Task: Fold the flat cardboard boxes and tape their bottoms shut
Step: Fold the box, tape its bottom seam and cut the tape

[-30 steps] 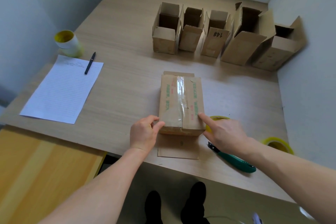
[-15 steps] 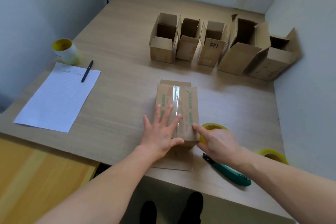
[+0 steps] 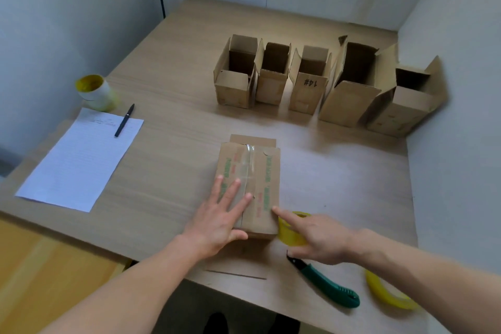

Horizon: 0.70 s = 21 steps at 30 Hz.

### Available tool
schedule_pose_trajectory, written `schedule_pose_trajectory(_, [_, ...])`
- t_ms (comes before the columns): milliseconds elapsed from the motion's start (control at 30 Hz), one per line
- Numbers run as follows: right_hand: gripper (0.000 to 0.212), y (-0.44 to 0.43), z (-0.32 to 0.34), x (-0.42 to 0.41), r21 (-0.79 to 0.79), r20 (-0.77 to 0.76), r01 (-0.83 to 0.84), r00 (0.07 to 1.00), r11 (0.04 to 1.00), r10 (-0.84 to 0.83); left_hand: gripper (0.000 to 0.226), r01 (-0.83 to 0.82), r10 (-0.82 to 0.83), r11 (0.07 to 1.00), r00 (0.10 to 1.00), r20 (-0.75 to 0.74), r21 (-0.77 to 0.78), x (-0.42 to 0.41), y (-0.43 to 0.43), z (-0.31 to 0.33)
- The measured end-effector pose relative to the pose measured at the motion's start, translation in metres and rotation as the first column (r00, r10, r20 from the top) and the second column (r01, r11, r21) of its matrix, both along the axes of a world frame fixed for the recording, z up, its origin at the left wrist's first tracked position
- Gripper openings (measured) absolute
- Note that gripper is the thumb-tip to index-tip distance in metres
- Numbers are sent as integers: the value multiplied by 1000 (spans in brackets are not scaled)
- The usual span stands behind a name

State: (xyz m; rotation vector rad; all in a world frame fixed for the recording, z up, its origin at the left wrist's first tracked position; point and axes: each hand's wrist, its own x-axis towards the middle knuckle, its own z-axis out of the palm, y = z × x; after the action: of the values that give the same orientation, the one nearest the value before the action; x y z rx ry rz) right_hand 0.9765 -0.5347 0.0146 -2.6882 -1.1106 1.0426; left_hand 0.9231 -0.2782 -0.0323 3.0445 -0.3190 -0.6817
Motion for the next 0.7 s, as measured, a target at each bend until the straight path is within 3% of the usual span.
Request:
schedule_pose_trajectory(200, [87,-7,6,7,-28,-7,-90,996,996,90,89,11,-10,998,1000,24,-59,5,6,-4])
schedule_pose_trajectory(267, [88,-3,4,3,-35,7,-54,998,998,54,90,76,-70,995,993,90,-70,16,17,-6])
schedule_pose_trajectory(467, [90,22,7,-3,-3,-33,122,992,993,-122,92,218,-218,976,976,-17,17,62,43,16])
schedule_pose_trajectory(600, [62,29,9,-2,-14,-118,174,977,985,-175,93,335,-339,940,939,52,65,74,38,30])
schedule_pose_trajectory(700, [15,28,7,-4,23,-105,218,971,976,-215,85,501,-498,865,858,124,10,79,22,40])
